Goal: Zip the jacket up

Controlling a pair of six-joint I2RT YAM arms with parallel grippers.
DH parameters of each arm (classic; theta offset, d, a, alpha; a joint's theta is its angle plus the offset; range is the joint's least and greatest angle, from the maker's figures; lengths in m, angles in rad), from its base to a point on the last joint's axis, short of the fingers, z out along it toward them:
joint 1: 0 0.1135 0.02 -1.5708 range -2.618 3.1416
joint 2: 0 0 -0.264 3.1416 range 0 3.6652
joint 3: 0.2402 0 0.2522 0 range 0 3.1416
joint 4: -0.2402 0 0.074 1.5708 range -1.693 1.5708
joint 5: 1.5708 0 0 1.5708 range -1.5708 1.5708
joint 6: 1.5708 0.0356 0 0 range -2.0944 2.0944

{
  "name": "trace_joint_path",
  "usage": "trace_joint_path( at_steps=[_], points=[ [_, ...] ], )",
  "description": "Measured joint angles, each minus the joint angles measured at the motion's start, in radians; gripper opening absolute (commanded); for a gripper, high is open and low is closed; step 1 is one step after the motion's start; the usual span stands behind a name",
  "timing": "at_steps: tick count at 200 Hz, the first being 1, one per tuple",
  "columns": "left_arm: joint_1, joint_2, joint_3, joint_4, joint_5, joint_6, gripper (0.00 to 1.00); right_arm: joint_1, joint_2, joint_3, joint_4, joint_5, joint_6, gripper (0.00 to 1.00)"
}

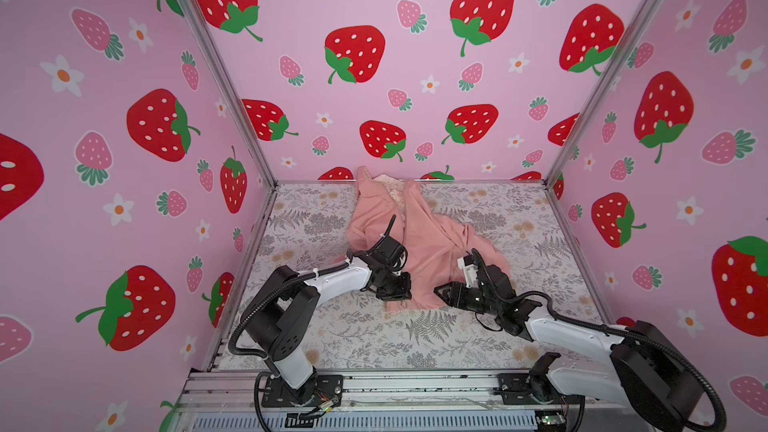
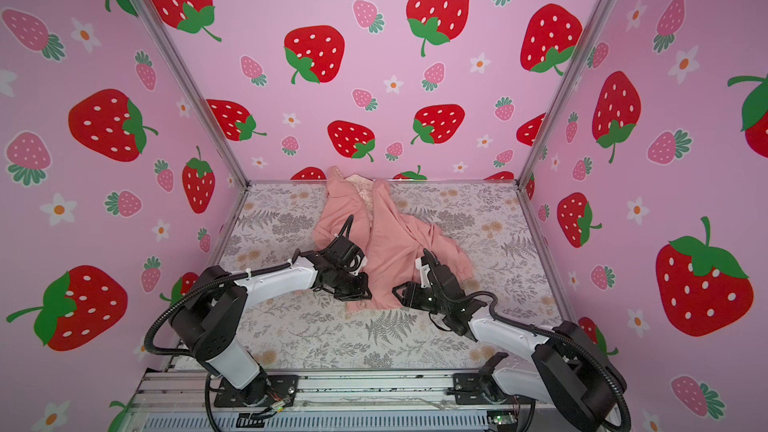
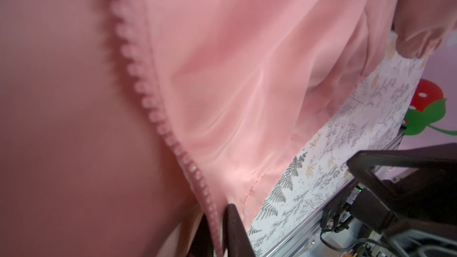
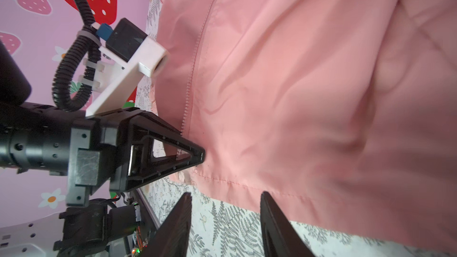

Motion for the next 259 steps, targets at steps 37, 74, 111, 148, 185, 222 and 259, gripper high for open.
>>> trace_joint_path(
  at_steps=[37,74,111,148,185,222,259],
  points=[
    [0.000,-0.018,0.003,0.093,0.069,-0.045,0.00,0.000,-0.060,-0.059,0.136,-0.046,0.099,0.63],
    [0.000,-0.018,0.003,0.286,0.151,-0.147,0.00,0.014,-0.115,-0.114,0.274,-0.052,0.223,0.61],
    [0.000,-0.017,0.003,0.462,0.191,-0.250,0.00,0.038,-0.180,-0.122,0.344,-0.031,0.297,0.62],
    [-0.001,-0.017,0.005,0.540,0.219,-0.315,0.00,0.046,-0.188,-0.122,0.386,-0.017,0.327,0.57],
    [-0.004,-0.017,0.007,0.584,0.254,-0.366,0.00,0.046,-0.135,-0.122,0.441,-0.016,0.332,0.48],
    [-0.007,-0.021,0.007,0.610,0.289,-0.402,0.00,0.046,-0.085,-0.122,0.467,-0.017,0.317,0.47],
    [-0.008,-0.063,0.004,0.611,0.297,-0.410,0.00,0.033,-0.063,-0.119,0.472,-0.016,0.290,0.34]
  ],
)
